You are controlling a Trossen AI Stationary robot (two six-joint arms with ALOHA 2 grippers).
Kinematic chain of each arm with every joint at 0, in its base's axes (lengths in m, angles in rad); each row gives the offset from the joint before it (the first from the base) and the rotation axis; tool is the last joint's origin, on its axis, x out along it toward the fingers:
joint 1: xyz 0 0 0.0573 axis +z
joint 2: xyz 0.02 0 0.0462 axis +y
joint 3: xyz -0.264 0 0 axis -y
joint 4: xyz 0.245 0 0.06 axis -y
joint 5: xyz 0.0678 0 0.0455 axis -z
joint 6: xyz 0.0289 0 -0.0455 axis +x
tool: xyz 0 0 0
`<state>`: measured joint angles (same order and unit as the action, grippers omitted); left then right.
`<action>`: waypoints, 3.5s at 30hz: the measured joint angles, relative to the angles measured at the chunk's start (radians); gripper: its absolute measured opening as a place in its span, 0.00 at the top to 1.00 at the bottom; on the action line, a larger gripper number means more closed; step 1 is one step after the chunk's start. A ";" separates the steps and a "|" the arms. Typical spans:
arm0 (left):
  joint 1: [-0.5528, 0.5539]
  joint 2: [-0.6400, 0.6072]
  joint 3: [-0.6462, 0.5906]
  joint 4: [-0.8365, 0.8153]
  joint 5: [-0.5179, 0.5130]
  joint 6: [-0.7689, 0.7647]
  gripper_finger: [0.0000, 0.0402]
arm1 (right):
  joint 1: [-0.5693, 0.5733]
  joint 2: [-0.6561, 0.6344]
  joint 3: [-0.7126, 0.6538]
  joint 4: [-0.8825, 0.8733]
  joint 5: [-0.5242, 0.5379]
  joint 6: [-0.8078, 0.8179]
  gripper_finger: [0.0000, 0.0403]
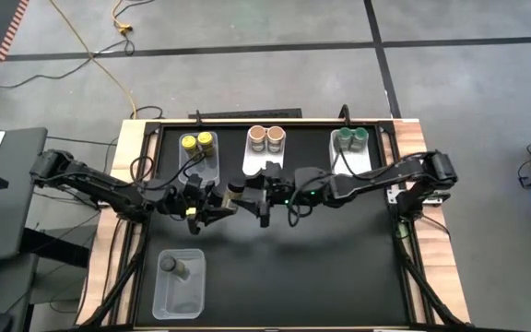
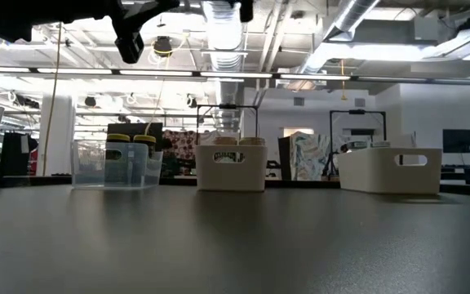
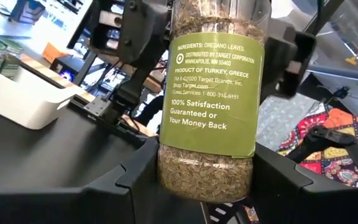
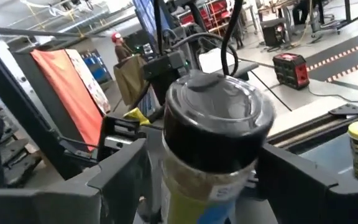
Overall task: Sort spices by type
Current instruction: Put the black spice bottle into the bottom transparent bin
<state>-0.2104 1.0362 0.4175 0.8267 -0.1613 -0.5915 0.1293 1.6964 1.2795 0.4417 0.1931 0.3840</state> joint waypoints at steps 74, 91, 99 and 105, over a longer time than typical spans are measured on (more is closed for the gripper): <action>-0.082 0.426 0.561 -0.824 -0.757 0.203 0.26 | 0.033 -0.186 0.052 -1.035 0.642 0.603 0.46; -0.084 0.685 0.758 -0.811 -0.760 0.318 0.27 | 0.084 -0.190 0.052 -0.961 0.640 0.482 0.46; -0.083 0.685 0.781 -0.807 -0.722 0.226 0.27 | 0.084 -0.184 0.052 -0.971 0.641 0.490 0.46; -0.064 0.685 0.780 -0.731 -0.684 0.220 0.26 | 0.086 -0.184 0.052 -0.971 0.639 0.506 0.45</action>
<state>-0.2749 1.7209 1.1980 0.0962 -0.8454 -0.3718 0.2153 1.5120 1.3315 -0.5295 0.8321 0.8896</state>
